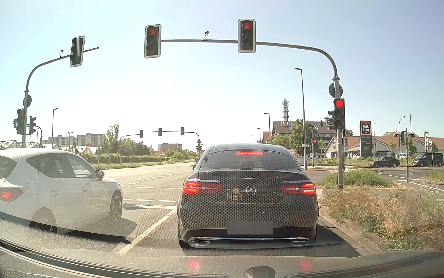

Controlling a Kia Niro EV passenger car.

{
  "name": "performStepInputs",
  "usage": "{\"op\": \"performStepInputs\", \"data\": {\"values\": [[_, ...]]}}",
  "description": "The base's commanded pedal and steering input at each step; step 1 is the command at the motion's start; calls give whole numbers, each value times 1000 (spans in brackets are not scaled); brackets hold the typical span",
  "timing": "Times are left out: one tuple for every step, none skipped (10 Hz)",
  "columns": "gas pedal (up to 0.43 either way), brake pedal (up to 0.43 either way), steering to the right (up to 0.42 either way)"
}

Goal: Follow the waypoints while adhering to traffic rules and regulations

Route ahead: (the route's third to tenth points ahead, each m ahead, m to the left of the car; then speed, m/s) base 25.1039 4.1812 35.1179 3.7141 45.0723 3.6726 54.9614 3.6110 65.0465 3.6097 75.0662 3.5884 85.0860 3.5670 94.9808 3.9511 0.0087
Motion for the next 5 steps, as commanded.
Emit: {"op": "performStepInputs", "data": {"values": [[0,250,-1],[0,250,-1],[0,250,-1],[0,250,-1],[0,250,-1]]}}
